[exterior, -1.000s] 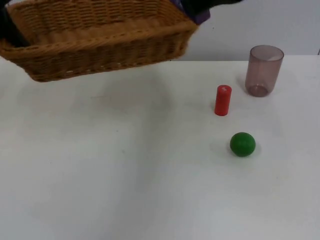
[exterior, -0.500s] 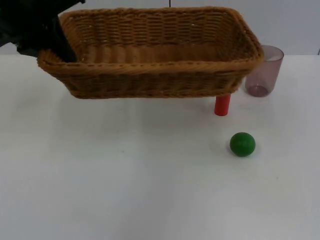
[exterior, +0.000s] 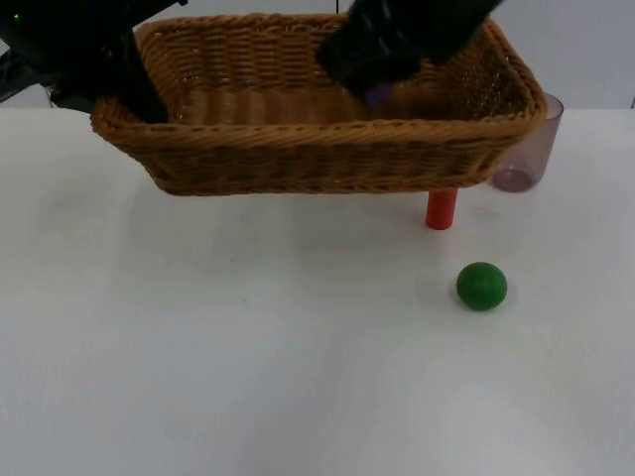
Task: Pick up the basket with the left hand and place the triangular block into the basket with the right hand.
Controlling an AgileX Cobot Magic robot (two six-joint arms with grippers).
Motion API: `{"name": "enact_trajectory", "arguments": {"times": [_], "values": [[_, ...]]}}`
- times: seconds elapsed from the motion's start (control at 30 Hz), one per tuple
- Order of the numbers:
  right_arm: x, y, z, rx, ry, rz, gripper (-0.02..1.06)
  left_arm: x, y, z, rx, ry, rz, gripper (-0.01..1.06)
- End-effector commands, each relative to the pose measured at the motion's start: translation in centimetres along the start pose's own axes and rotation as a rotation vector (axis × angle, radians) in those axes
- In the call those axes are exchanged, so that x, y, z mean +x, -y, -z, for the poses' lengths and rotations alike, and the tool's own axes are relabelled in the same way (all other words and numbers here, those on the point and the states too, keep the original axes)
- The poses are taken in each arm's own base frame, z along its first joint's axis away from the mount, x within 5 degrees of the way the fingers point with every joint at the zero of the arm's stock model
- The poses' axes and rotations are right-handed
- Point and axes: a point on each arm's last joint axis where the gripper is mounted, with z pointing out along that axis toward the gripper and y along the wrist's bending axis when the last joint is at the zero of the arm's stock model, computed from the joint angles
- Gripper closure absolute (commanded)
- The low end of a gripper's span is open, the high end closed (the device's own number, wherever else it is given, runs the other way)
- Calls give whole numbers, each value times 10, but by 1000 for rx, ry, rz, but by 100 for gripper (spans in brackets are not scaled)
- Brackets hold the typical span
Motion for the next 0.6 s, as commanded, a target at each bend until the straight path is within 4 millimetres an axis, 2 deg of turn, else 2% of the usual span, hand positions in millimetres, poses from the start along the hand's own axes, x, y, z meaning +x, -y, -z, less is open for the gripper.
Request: {"name": "enact_trajectory", "arguments": {"times": [0.0,0.13,0.2,0.3,0.33,0.37,0.4,0.43,0.47,0.57], "values": [[-2,3,2,8,11,-15,104,0,7,6,37,26,23,104],[-4,4,1,10,26,-40,98,-1,7,6,35,28,22,104],[-4,4,1,10,28,-40,83,-1,7,6,35,28,22,104],[-2,4,-1,9,17,-32,48,-1,7,6,35,28,22,104],[-2,4,-1,9,17,-32,48,-1,7,6,35,28,22,104],[-2,4,-1,9,15,-26,35,-1,7,6,35,28,22,104],[-2,4,-1,9,15,-23,17,-1,7,6,37,28,23,104],[-2,4,-1,9,17,-23,6,-1,7,6,37,28,23,104],[-2,4,-1,9,17,-17,-1,-1,7,6,37,28,23,104],[-2,4,-1,10,17,-2,0,-1,7,6,37,28,23,104]]}}
